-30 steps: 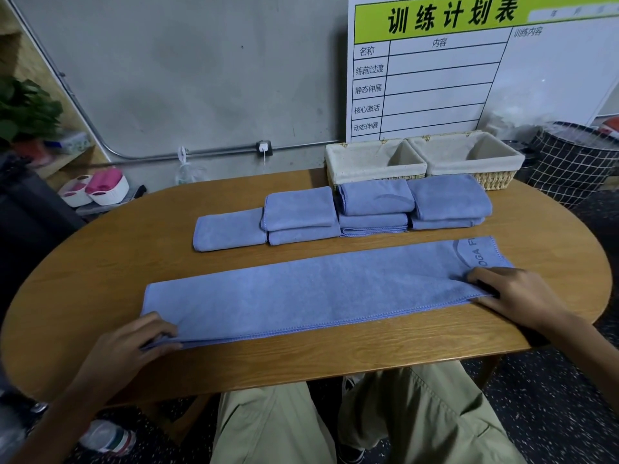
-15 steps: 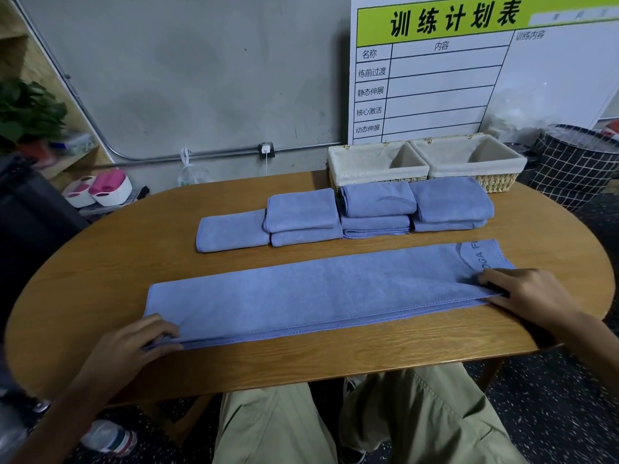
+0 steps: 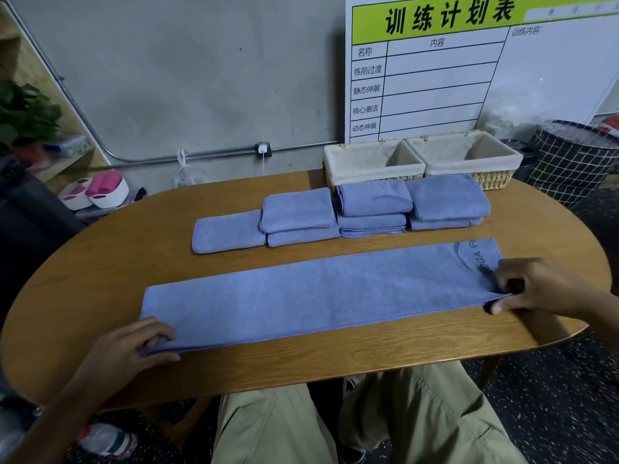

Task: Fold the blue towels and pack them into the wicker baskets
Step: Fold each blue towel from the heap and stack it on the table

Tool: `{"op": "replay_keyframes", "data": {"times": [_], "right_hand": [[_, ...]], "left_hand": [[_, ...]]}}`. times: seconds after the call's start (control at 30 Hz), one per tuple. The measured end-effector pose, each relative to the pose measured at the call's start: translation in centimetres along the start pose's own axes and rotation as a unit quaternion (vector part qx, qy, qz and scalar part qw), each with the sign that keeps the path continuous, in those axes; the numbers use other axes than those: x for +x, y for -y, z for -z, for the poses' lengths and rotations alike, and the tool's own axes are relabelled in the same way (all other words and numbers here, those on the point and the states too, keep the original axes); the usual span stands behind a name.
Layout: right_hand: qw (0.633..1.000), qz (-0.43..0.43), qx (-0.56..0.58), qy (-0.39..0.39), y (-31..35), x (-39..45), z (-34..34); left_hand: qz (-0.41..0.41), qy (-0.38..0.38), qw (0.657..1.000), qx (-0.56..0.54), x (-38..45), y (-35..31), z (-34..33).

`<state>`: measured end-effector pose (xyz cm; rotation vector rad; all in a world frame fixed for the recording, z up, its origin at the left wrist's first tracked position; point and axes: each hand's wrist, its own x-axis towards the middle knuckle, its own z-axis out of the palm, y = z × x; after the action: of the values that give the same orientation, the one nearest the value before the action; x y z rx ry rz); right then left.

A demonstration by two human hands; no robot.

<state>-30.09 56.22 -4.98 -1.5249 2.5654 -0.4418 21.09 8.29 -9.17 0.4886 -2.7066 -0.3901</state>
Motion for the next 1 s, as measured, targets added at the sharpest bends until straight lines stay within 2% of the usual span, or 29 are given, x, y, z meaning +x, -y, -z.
{"op": "replay_keyframes", "data": {"times": [0.1,0.17,0.23,0.37,0.43,0.5,0.67,0.83,1.0], "right_hand": [[0.996,-0.038,0.063,0.040,-0.1,-0.2,1.3],[0.990,-0.057,0.126,-0.017,-0.1,0.0,1.8],[0.983,-0.101,0.128,-0.087,-0.1,1.3,1.2],[0.972,-0.210,0.037,-0.096,0.1,4.6,-1.4],[0.958,-0.233,0.060,-0.158,0.3,5.3,-2.0],[0.945,-0.247,0.092,-0.195,-0.1,5.9,-2.3],[0.925,-0.252,0.184,-0.218,-1.2,6.9,-2.8],[0.911,-0.242,0.218,-0.255,-1.1,6.8,-2.1],[0.914,-0.263,0.219,-0.218,-1.0,7.1,-2.0]], "left_hand": [[0.033,-0.004,0.999,-0.035,-0.1,-0.7,0.7],[0.047,-0.052,0.995,-0.076,0.7,-1.6,0.8],[0.064,-0.102,0.990,-0.072,2.6,-2.3,0.5],[0.100,-0.056,0.993,0.011,5.9,-2.1,-2.3],[0.117,-0.045,0.990,0.056,6.1,-1.5,-3.7],[0.126,-0.049,0.989,0.067,6.0,-1.2,-4.1],[0.129,-0.039,0.988,0.081,6.1,-0.9,-4.0],[0.136,-0.037,0.987,0.080,6.1,-0.9,-4.0],[0.143,-0.039,0.986,0.074,6.1,-1.2,-4.0]]}}
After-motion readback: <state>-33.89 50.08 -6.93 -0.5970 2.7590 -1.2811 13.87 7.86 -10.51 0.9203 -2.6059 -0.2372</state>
